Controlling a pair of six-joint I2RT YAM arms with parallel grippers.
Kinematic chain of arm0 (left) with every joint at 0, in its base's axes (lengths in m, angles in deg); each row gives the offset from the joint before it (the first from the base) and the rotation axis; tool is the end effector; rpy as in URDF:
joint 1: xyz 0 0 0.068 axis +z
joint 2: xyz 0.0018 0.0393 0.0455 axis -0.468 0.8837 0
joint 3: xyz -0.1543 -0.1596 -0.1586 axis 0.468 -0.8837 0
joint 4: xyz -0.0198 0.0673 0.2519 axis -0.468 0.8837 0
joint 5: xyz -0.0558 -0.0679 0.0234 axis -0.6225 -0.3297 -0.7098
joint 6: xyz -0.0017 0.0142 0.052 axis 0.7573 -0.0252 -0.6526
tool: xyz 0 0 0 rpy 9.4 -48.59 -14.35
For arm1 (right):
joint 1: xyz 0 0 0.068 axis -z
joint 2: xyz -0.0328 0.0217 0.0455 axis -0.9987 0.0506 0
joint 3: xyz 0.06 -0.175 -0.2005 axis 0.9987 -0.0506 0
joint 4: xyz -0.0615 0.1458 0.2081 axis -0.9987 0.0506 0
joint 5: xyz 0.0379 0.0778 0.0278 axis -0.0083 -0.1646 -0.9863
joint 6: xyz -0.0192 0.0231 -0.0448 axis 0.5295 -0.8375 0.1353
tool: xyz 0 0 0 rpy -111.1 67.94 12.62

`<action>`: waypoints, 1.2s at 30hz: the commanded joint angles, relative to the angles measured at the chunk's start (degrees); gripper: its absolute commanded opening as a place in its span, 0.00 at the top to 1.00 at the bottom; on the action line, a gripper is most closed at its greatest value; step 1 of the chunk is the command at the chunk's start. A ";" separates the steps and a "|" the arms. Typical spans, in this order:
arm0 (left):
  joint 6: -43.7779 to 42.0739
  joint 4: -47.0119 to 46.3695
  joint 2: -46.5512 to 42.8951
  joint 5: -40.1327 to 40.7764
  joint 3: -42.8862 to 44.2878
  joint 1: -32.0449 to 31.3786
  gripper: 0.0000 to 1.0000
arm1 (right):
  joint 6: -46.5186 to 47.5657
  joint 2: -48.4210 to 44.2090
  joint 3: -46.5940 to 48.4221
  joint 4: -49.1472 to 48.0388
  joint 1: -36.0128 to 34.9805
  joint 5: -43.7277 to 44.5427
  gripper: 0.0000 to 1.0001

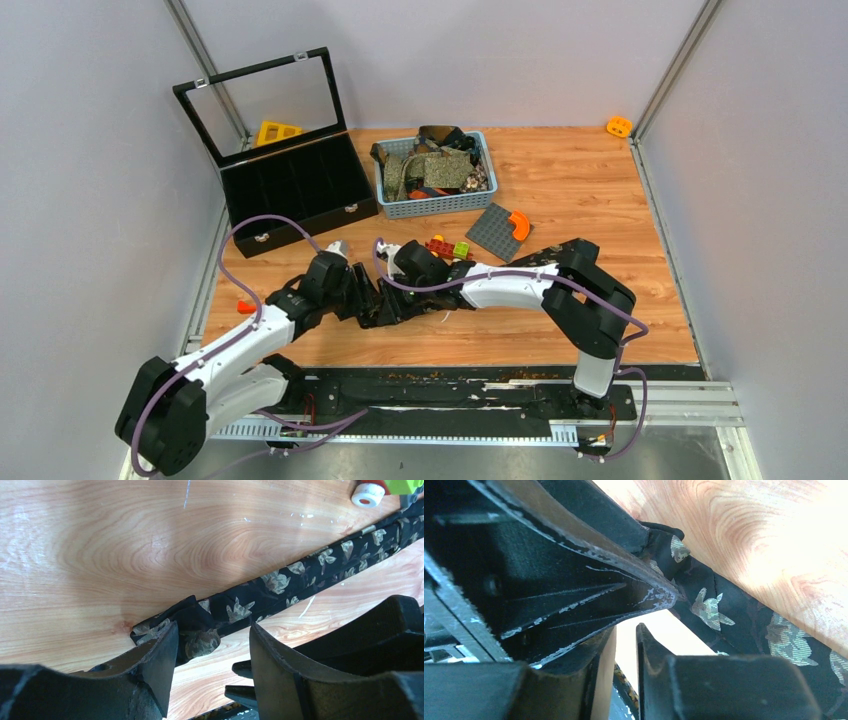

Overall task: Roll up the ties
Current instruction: Roll the tie at the center of the board.

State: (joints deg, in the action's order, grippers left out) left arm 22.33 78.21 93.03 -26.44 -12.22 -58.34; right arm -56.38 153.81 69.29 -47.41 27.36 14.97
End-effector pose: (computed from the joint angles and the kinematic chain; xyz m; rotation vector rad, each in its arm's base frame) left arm 0.1581 -0.0962 0.1712 -0.4190 2.5117 -0.7063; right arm 0.1812 0.3345 0.1692 -0.8497 2.5037 1.0685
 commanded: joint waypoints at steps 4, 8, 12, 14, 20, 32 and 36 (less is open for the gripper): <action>1.65 0.90 -3.92 1.49 -1.72 -0.24 0.44 | -2.25 -0.32 2.91 -2.40 0.59 0.47 0.71; 2.06 1.04 -5.38 1.94 -2.64 -0.24 0.55 | -3.38 -0.55 2.74 -2.51 0.68 1.36 0.70; 1.98 1.71 -6.67 2.40 -3.28 -0.24 0.66 | -4.49 -1.25 1.99 -2.78 1.07 2.50 0.69; 2.06 1.80 -7.34 2.70 -3.63 -0.24 0.70 | -4.94 -1.37 1.79 -2.84 1.28 2.99 0.69; 1.82 0.67 -8.74 2.50 -4.53 -0.24 0.86 | -6.26 -0.61 1.91 -2.89 1.85 3.16 0.68; 1.56 -1.29 -9.07 0.98 -5.98 -0.24 1.00 | -8.10 3.62 5.78 -1.37 2.70 3.88 0.64; 1.15 -1.62 -9.39 0.40 -5.99 -0.24 1.00 | -8.60 6.14 7.18 -1.28 2.71 3.45 0.66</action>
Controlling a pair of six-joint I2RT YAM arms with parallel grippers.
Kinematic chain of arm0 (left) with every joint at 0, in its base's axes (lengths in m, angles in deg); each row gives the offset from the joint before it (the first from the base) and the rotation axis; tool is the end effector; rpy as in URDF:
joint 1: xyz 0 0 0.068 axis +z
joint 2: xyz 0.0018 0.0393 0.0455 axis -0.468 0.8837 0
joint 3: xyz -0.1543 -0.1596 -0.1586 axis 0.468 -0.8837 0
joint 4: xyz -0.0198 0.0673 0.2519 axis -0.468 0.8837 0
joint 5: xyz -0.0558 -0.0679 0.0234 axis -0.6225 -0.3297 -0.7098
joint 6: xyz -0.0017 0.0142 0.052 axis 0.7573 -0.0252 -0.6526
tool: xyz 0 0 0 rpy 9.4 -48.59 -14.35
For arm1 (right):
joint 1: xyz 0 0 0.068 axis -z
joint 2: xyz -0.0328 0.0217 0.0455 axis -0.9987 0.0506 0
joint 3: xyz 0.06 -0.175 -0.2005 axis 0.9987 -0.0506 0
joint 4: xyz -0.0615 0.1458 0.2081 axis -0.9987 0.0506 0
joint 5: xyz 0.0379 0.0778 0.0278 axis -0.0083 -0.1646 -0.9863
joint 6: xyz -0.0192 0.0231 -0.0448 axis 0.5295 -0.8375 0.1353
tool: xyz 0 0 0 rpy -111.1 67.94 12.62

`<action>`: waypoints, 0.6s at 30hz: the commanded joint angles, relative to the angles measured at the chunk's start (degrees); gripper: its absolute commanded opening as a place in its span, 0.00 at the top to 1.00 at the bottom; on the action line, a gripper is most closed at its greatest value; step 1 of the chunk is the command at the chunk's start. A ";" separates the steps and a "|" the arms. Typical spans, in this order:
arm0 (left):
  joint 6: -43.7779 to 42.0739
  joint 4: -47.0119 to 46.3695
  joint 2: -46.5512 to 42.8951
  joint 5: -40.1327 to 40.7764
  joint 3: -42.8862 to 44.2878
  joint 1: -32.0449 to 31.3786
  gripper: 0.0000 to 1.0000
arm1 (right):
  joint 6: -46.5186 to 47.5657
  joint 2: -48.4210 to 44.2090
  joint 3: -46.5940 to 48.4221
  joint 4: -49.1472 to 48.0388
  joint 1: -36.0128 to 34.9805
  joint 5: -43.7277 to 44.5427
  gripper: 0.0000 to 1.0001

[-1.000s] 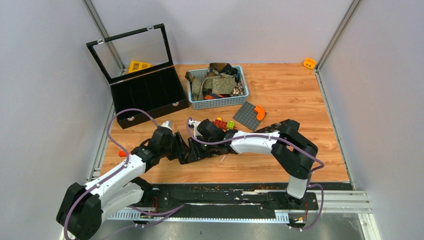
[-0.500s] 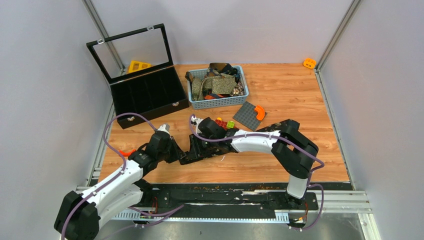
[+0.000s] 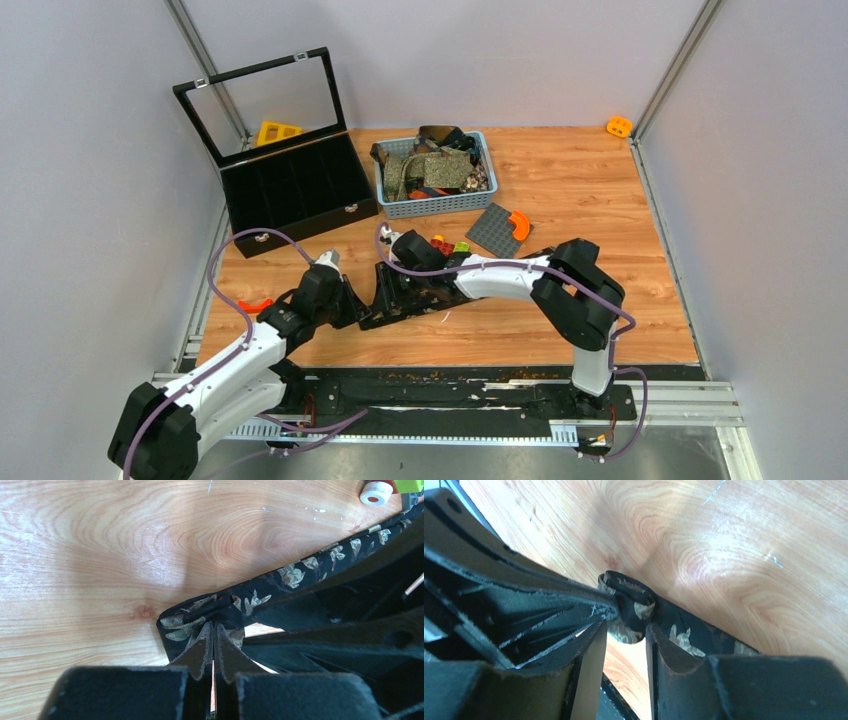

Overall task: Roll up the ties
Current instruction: Roll the tie at the center of the board.

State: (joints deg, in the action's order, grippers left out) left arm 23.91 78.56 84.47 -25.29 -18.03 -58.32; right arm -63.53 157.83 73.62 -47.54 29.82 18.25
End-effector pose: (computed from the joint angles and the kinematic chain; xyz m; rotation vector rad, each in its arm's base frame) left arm 0.1378 -0.0833 0.1615 -0.4542 2.4621 -0.7247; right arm 0.2075 0.3417 0.1653 -0.6075 2.5679 1.0395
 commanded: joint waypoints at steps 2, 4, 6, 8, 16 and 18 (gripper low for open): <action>-0.61 -1.86 -0.86 -0.79 -0.18 -0.26 1.00 | -1.49 2.86 3.08 -1.16 0.24 0.06 0.68; -0.73 -1.73 -1.03 -0.86 -0.09 -0.26 1.00 | -1.51 3.29 3.06 -0.99 0.24 0.10 0.72; -0.83 -1.61 -1.28 -0.88 0.05 -0.26 1.00 | -1.49 3.39 2.91 -0.73 0.23 0.21 0.78; -0.96 -1.19 -1.66 -0.90 0.29 -0.26 0.98 | -1.53 3.45 2.78 -0.44 0.24 0.29 0.90; -1.87 6.45 -6.94 2.07 3.16 -0.23 0.53 | -0.47 1.82 3.29 3.89 0.24 3.22 1.00; -2.12 8.46 -8.36 3.00 3.66 -0.26 0.52 | 0.06 1.78 3.79 5.56 0.24 3.59 1.00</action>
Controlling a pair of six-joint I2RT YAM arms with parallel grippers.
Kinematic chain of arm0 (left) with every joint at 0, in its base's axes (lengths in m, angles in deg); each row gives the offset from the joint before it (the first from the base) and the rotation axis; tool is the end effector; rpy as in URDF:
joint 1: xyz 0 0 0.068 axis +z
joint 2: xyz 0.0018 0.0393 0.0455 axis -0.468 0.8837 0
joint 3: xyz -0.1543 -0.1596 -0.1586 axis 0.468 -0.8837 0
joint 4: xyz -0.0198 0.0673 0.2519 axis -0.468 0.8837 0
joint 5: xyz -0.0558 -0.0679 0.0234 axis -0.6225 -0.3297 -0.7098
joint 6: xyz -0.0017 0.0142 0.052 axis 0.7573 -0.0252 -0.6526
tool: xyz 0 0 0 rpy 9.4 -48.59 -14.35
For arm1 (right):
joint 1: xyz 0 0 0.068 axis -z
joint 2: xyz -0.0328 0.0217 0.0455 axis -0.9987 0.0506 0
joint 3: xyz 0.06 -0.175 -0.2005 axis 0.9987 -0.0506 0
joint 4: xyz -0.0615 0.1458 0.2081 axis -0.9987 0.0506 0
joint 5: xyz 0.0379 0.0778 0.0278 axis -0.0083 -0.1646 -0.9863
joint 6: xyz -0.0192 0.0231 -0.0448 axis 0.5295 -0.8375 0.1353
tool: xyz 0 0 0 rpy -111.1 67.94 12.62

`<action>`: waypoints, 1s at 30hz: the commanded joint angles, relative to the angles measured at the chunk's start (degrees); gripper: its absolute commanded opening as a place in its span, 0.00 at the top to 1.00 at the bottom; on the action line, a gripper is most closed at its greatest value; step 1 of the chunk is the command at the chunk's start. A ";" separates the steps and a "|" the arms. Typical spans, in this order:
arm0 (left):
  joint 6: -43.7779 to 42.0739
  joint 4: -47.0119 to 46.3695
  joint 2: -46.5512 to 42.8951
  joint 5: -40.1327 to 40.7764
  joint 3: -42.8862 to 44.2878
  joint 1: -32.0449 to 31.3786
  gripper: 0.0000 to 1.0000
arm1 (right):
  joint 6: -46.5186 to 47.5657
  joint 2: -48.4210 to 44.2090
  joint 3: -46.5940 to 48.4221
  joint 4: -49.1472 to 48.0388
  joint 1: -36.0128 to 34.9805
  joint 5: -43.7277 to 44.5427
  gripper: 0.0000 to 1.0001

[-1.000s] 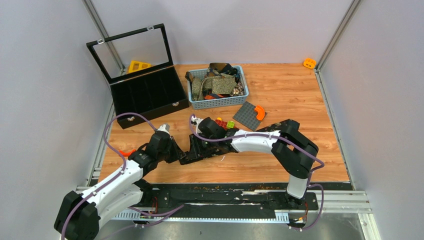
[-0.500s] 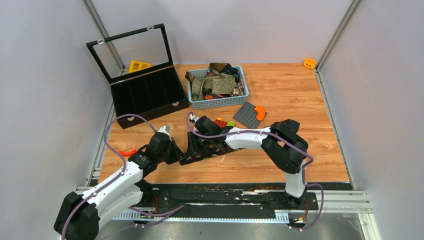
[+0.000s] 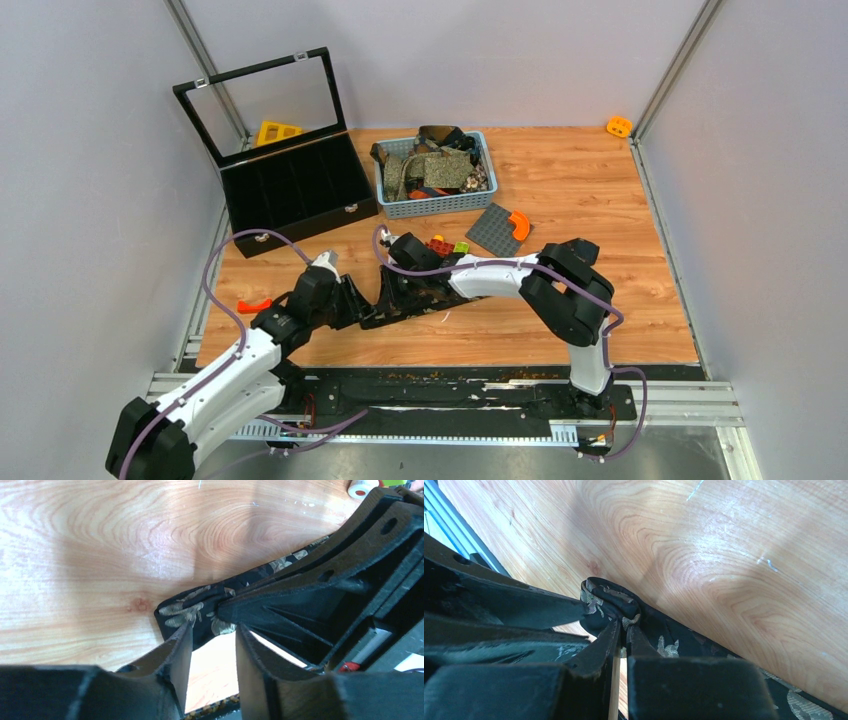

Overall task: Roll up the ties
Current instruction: Roll the tie at the center of the board.

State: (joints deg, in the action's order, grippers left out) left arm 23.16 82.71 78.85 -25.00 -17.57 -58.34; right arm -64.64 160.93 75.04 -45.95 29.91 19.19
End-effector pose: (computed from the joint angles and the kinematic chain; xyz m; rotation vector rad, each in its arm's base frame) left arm 0.1294 -0.0783 0.1718 -0.4326 2.4291 -0.7370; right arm 0.2114 0.3456 0.1497 -0.5722 2.6328 0.9852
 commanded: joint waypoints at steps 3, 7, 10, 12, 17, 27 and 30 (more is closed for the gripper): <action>-1.41 5.36 -4.00 2.71 2.57 -0.24 0.52 | 1.09 -1.39 1.83 4.11 0.15 3.09 1.00; -1.15 4.54 -4.02 2.75 0.81 -0.24 0.52 | 0.64 -0.36 -0.17 1.96 0.15 2.84 1.00; -1.14 4.44 -3.71 2.71 0.04 -0.24 0.52 | 0.45 0.83 -1.63 0.93 0.15 2.97 1.00; -1.14 4.87 -3.82 2.77 -0.28 -0.24 0.52 | 0.46 1.31 -2.87 0.03 0.15 3.17 1.00; -0.97 4.72 -4.94 2.77 -1.38 -0.24 0.50 | 0.86 2.54 -5.28 -1.67 0.14 3.08 1.00; -0.18 -0.73 -4.77 2.61 -4.64 -0.24 0.49 | 2.06 3.28 -7.35 -2.92 0.15 2.77 1.00; -0.07 -2.81 -3.50 2.50 -5.56 -0.24 0.49 | 2.32 3.55 -7.62 -3.01 0.17 2.70 1.00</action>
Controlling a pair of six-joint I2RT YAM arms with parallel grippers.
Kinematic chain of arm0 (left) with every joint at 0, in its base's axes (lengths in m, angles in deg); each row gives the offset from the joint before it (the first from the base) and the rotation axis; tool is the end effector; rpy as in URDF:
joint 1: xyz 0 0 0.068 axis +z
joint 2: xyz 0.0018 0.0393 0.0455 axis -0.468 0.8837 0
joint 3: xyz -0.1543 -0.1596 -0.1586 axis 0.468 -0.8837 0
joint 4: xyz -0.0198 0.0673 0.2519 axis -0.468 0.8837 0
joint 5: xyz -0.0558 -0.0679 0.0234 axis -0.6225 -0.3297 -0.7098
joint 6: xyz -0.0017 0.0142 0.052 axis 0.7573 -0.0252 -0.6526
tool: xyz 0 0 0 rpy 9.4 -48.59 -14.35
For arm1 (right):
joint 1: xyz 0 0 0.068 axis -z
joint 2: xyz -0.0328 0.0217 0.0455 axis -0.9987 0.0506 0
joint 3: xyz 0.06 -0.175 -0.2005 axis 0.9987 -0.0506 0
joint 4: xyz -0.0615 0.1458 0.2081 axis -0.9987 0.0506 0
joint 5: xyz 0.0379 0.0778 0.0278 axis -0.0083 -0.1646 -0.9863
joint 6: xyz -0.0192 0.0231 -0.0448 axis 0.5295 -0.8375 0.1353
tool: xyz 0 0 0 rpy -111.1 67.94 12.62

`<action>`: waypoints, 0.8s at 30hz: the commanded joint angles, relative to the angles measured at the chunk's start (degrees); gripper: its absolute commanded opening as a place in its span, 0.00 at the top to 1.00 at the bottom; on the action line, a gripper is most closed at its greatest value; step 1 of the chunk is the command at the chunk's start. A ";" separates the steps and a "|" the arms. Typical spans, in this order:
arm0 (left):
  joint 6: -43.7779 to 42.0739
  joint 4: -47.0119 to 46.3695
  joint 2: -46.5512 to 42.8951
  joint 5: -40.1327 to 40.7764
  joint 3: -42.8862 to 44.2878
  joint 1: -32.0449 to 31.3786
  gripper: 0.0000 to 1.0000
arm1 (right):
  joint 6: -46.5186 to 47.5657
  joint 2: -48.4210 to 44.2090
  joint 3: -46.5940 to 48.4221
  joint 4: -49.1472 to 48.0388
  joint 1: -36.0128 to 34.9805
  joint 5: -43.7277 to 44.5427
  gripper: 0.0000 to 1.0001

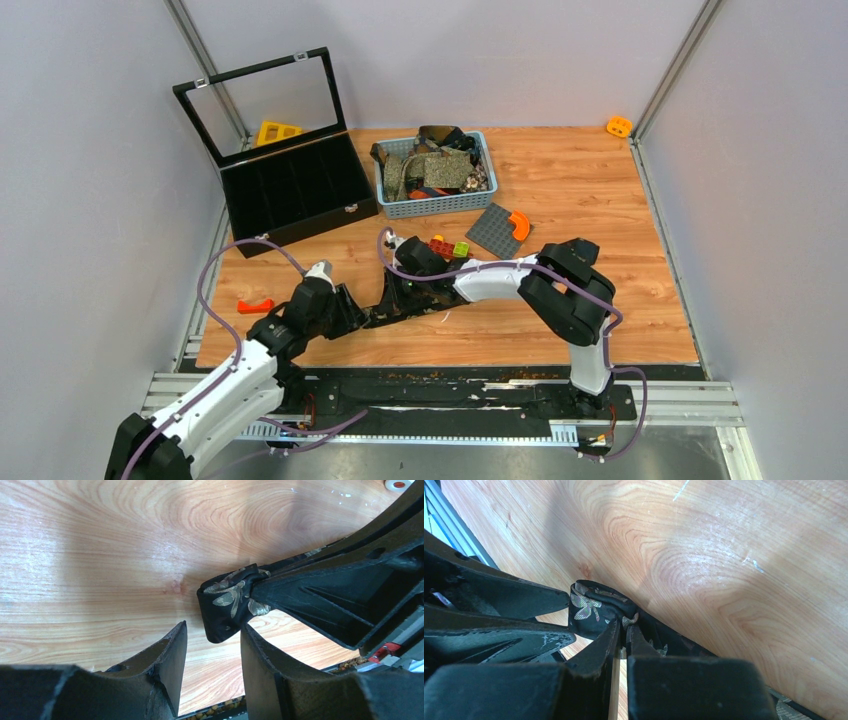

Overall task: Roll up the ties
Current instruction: Roll the tie at the center of the board.

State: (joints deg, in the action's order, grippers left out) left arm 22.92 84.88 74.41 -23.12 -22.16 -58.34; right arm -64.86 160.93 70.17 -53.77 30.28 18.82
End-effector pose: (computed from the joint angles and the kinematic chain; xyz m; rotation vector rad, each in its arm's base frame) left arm 0.1160 -0.0690 0.1523 -0.4496 2.4523 -0.6735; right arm 0.2093 0.3380 0.1355 -0.5622 2.5844 1.0299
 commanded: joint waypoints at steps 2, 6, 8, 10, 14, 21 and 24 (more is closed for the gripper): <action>0.00 -6.04 2.03 0.73 -1.20 -0.24 0.50 | 2.61 3.49 -2.92 4.68 -0.22 3.08 1.00; -0.03 -9.89 3.71 -0.03 -2.38 -0.24 0.53 | 2.70 2.99 -3.25 4.70 -0.21 3.21 1.00; -0.05 -10.80 4.40 -0.42 -2.63 -0.24 0.57 | 2.74 2.68 -3.22 4.84 -0.18 3.27 1.00; -0.09 -11.21 4.98 -0.81 -2.69 -0.24 0.62 | 2.78 2.20 -3.17 5.23 -0.22 3.36 1.00; -0.58 -11.75 5.45 -1.64 -2.81 -0.24 0.75 | 3.60 0.55 -2.43 6.80 -0.18 3.69 0.99; -0.81 -11.46 5.31 -1.60 -2.80 -0.24 0.86 | 6.22 -4.16 0.83 11.89 -0.04 5.33 0.81; -0.90 -11.14 5.01 -1.52 -2.82 -0.24 0.87 | 6.74 -6.54 2.51 13.95 -0.04 5.66 0.72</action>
State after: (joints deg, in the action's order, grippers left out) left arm 22.99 74.43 79.64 -25.83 -24.48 -58.65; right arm -61.48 158.27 70.67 -47.74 30.17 21.36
